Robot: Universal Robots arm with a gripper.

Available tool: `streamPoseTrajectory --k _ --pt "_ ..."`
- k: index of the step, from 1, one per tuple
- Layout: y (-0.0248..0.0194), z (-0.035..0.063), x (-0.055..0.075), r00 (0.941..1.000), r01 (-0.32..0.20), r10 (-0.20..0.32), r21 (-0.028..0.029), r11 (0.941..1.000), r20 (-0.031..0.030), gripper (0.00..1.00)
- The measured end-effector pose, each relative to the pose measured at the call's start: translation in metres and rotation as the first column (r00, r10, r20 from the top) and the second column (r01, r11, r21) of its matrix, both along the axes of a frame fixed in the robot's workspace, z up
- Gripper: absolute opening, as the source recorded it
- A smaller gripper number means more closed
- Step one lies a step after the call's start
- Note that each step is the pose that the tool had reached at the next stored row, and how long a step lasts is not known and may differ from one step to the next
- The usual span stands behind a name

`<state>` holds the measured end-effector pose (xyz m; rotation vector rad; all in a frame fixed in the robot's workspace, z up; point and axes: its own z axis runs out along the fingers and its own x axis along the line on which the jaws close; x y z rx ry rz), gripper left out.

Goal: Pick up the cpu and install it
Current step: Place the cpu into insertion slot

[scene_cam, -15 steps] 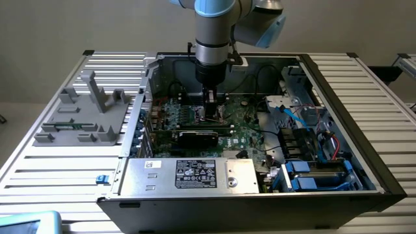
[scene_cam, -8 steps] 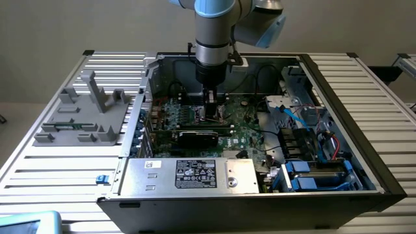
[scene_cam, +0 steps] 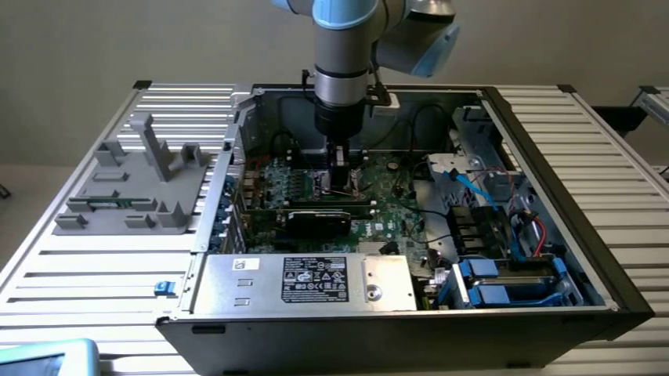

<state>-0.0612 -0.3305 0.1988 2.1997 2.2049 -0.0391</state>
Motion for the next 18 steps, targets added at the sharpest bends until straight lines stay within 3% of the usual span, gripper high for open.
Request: streamPoseTrajectory --k 2,4,18 --pt "0.0 -0.0003 -0.0003 1.0 0.0 0.0 0.0008 1.0 0.009 0.56" --pt "0.0 -0.0007 -0.0006 0.9999 0.0 0.0 0.0014 1.0 0.0116 0.56" --pt "0.0 -0.0031 -0.0019 0.9999 0.0 0.0 0.0028 1.0 0.0119 0.56"
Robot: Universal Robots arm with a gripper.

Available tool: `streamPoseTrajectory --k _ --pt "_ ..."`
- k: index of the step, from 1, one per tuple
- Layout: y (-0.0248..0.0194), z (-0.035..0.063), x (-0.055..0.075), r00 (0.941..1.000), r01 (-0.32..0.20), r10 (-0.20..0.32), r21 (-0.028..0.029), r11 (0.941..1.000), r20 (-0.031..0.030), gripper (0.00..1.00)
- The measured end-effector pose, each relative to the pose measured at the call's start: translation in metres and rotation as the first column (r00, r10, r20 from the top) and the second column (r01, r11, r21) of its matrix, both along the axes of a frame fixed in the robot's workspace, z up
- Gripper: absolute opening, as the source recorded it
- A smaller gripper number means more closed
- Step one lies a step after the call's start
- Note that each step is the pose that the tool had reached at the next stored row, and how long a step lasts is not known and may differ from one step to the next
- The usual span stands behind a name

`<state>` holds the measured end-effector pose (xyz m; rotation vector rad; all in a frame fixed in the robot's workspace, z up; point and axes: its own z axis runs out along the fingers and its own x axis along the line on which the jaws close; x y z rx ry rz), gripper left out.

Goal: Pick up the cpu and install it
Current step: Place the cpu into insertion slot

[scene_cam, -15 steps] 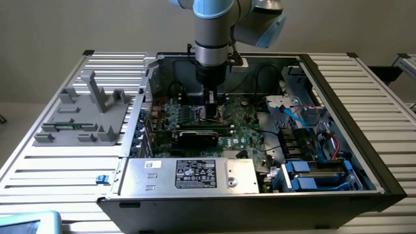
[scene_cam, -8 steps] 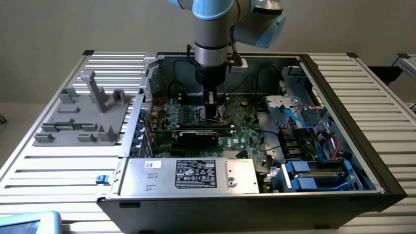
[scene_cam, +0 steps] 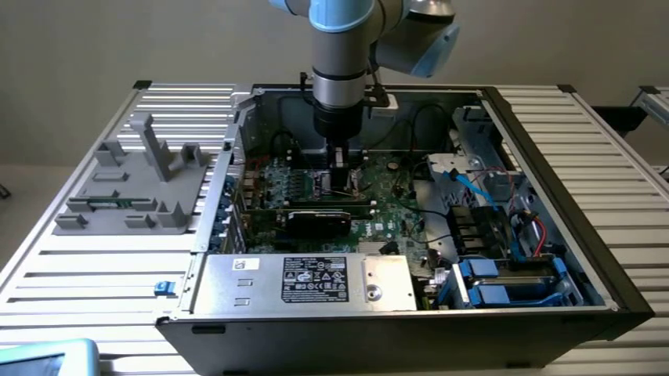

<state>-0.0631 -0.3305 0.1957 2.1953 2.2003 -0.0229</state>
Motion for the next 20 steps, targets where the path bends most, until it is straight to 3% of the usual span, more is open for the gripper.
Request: streamPoseTrajectory --k 12,20 --pt "-0.0003 -0.0003 0.0002 1.0 0.001 -0.001 -0.0001 1.0 -0.0001 0.56" --pt "-0.0003 -0.0012 0.0002 1.0 0.004 -0.004 0.003 1.0 0.0003 0.56"
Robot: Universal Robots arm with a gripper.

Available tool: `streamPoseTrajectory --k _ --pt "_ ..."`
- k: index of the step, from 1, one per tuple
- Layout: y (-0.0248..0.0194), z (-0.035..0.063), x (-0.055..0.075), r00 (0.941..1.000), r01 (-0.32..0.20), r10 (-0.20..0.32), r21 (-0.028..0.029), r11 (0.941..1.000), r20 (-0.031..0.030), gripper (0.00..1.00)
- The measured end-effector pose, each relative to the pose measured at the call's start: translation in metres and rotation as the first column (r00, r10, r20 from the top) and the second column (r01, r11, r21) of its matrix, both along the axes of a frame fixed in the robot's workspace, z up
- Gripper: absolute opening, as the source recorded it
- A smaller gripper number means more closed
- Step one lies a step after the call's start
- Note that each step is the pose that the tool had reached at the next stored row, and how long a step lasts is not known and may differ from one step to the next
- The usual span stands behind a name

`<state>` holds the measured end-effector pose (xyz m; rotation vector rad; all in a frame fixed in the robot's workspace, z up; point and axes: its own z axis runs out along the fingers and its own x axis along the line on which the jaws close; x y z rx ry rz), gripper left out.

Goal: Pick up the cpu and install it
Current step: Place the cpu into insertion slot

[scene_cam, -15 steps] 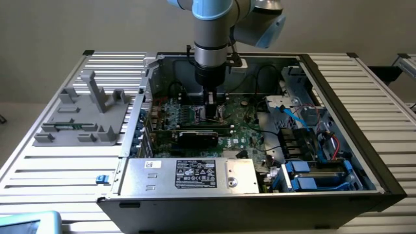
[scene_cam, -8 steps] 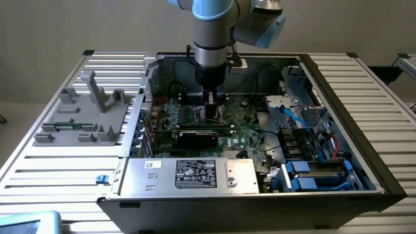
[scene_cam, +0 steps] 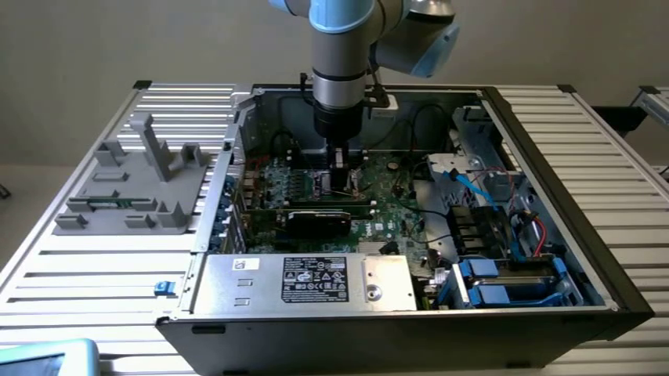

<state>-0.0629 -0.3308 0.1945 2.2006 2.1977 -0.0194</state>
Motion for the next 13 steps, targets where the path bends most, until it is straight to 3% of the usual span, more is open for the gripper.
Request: streamPoseTrajectory --k 13 --pt "-0.0001 -0.0006 0.0 1.0 -0.001 0.001 0.0001 1.0 0.0001 0.56"
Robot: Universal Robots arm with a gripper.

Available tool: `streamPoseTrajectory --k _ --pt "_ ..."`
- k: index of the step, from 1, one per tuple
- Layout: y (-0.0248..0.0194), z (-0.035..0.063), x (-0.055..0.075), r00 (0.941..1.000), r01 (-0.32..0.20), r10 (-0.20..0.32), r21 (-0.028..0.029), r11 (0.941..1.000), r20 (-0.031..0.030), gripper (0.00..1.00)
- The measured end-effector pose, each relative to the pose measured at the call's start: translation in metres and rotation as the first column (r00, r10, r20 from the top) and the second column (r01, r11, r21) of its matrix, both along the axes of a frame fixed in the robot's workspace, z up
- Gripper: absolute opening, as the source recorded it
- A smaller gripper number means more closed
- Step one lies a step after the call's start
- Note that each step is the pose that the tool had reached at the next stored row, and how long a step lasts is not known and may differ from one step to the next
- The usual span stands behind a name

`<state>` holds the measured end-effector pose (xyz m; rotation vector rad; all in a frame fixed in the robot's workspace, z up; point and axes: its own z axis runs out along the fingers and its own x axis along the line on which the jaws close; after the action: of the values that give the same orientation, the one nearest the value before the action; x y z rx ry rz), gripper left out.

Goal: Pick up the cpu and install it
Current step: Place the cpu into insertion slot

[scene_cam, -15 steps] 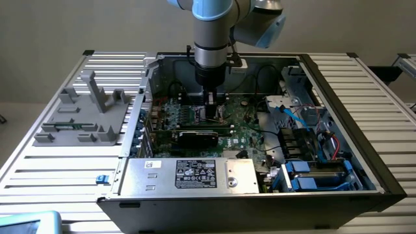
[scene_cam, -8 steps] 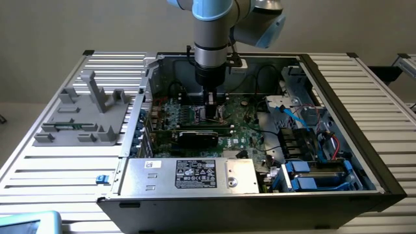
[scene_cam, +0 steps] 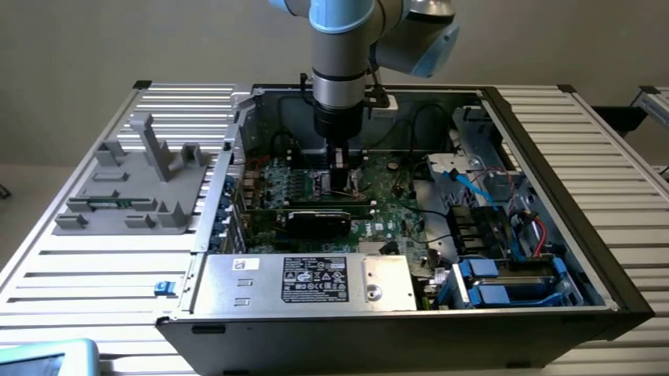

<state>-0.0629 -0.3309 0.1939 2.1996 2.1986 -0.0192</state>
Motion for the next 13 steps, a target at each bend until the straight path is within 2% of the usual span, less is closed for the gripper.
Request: streamPoseTrajectory --k 13 --pt "0.0 -0.0004 0.0 1.0 0.0 0.0 0.0 1.0 0.0001 0.56"
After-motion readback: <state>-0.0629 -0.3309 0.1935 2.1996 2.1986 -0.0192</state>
